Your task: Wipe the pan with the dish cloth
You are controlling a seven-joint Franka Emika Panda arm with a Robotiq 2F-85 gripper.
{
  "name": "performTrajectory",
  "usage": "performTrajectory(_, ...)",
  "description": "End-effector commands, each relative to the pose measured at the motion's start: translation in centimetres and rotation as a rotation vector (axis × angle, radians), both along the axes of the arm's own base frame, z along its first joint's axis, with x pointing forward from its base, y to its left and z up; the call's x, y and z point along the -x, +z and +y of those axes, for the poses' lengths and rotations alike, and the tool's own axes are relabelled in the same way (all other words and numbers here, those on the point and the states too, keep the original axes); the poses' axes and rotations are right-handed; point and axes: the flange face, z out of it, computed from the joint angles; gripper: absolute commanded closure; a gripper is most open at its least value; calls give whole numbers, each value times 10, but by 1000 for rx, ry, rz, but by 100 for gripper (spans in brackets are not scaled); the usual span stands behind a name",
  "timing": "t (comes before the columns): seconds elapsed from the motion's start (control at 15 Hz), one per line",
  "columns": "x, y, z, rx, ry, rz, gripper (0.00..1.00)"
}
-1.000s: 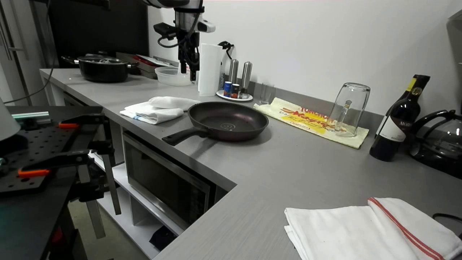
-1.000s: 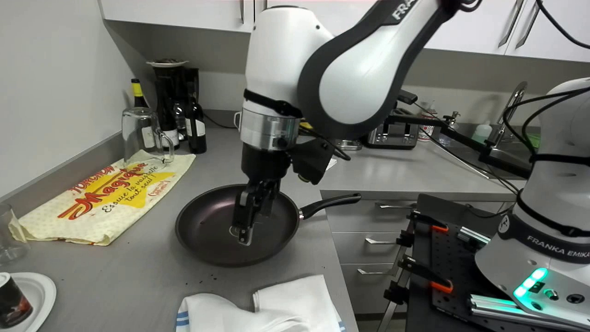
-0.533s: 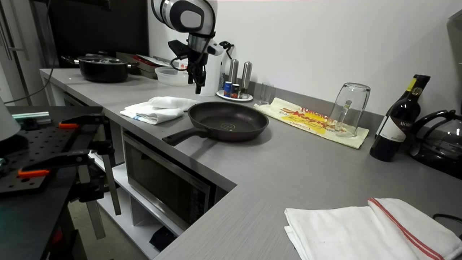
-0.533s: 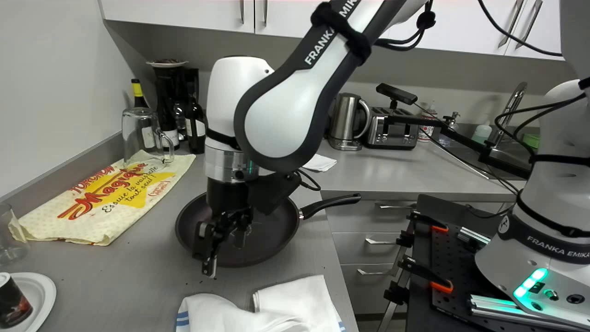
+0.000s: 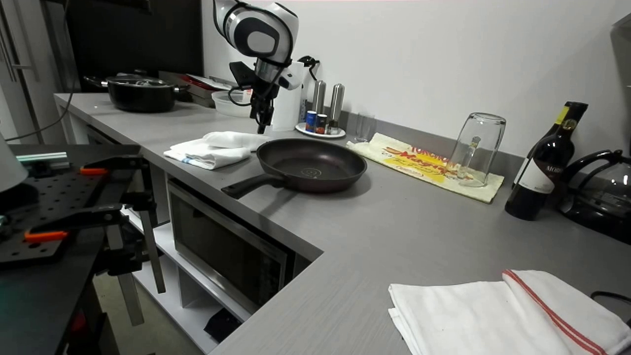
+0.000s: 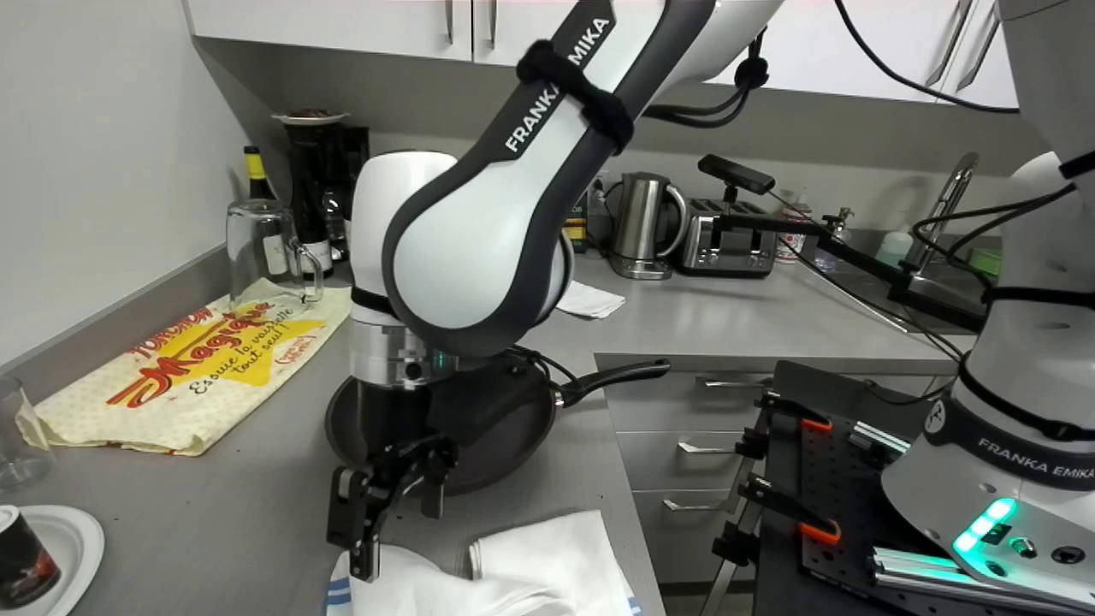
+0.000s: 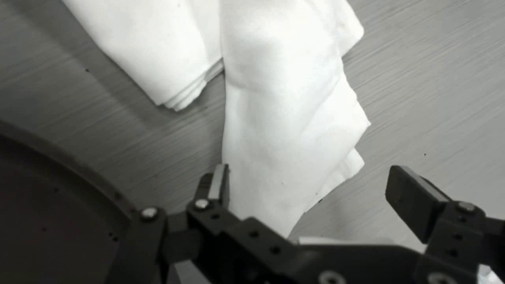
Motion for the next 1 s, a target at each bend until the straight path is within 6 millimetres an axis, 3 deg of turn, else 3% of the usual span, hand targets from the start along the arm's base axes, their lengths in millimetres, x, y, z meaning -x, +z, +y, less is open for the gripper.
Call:
performTrajectory(0.0,9,-16,14,-27,34,46,0)
performTrajectory(0.53,21,-51,31,0,165,20,0)
performTrajectory(0.6,21,-52,32,-4,167,20,25)
performTrajectory(0.73,18,-53,33,-9,170,21,32)
performTrajectory(0.93,15,-53,31,-9,166,21,57)
